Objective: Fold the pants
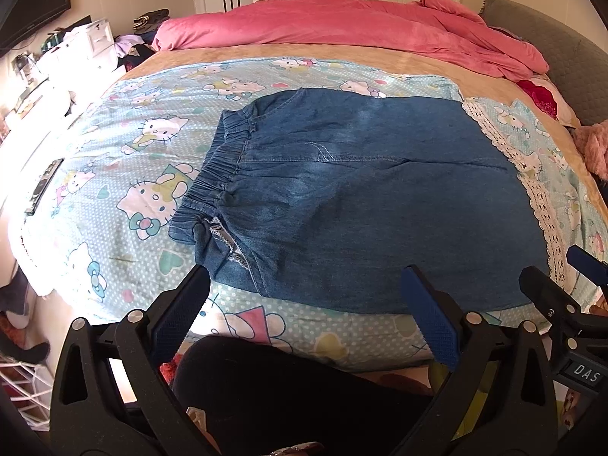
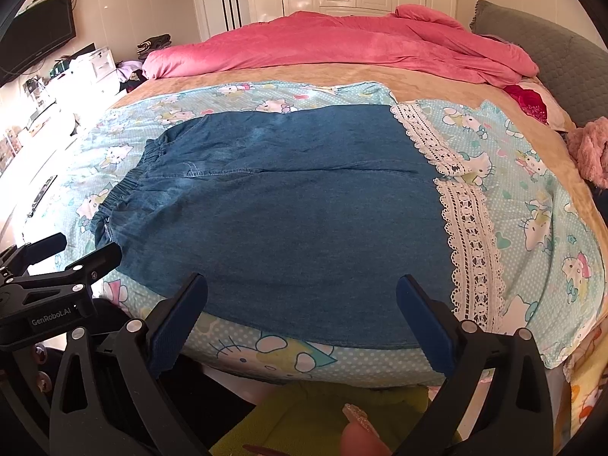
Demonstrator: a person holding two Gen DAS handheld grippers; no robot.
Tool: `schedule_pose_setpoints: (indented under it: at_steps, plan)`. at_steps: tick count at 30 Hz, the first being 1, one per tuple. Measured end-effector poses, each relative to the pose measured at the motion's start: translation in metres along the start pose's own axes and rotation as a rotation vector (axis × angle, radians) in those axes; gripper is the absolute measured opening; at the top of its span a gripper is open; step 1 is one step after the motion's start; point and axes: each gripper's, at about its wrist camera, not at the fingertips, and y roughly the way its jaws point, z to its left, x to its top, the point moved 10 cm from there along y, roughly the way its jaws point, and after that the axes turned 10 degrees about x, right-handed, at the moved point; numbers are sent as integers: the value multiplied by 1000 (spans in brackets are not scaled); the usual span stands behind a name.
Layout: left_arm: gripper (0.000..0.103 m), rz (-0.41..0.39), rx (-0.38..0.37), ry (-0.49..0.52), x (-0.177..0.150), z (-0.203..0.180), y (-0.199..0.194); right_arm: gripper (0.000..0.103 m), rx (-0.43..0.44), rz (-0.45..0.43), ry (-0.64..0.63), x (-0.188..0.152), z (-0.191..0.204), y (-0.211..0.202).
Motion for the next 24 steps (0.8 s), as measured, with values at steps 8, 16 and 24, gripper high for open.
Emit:
schedule_pose_setpoints:
  at_steps: [8,16,24]
  plan:
    - [94,2,3,4,0,0,0,99,3,3,-3,-1,1,2]
    - [94,3,4,4,-1,-1,-1,99,5,6,-9,-2,3,3]
    - [94,3,2,1,0,-1,-1,99,6,3,-14,-2,4,3]
